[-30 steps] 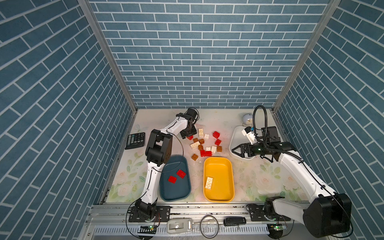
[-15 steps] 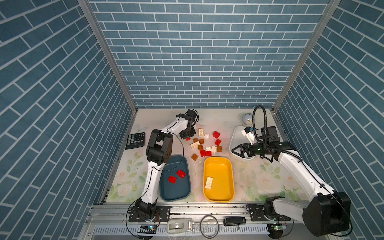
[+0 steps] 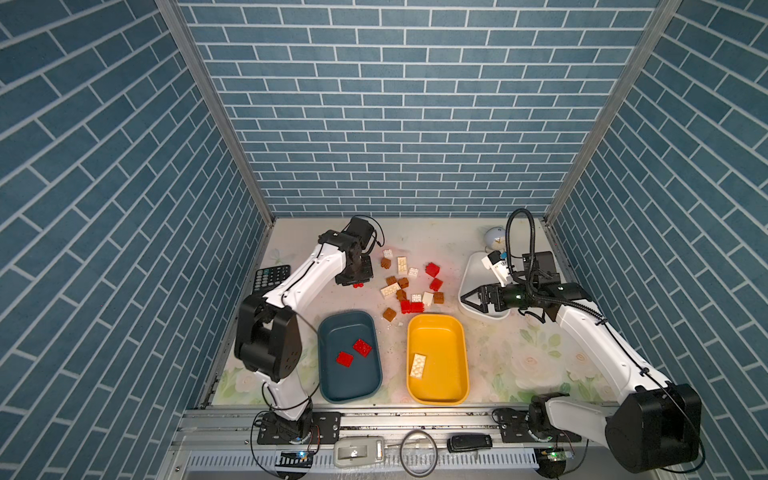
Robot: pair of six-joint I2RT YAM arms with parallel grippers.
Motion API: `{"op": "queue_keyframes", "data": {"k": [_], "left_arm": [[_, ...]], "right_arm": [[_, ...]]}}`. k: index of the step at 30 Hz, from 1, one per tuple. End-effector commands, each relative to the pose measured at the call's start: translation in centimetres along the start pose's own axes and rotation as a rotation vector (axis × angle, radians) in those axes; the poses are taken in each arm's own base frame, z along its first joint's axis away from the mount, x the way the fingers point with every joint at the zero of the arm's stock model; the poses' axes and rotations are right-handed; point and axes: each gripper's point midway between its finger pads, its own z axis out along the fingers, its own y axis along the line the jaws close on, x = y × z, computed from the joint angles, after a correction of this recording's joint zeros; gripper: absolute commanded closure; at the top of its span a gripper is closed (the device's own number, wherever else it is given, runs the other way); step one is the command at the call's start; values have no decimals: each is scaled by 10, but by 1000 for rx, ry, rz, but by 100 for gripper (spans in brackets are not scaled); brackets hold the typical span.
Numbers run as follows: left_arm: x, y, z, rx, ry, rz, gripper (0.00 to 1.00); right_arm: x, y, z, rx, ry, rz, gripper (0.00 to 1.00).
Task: Sort the legos into containers by color
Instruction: 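Return the left gripper to the pile and grasp a red brick, then carry the red brick over the teal tray and open the left gripper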
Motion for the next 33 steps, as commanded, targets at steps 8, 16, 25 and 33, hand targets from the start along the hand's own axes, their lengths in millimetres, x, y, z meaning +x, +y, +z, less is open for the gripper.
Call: {"op": "queue_keyframes", "data": {"k": [8,16,25,33], "left_arm": [[110,67,-8,-94,179,-41,69],[126,80,21,-159,216,-36,59],[101,52,4,-56,163,-21,32],[35,-25,14,87,89,14,27]], "right_arm": [[-5,14,4,-71,-14,-7,1],[0,13,4,-52,-1,-11,1],[1,10,2,-19,2,-8,1],[-6,8,2,-8,-6,-20,1]]}}
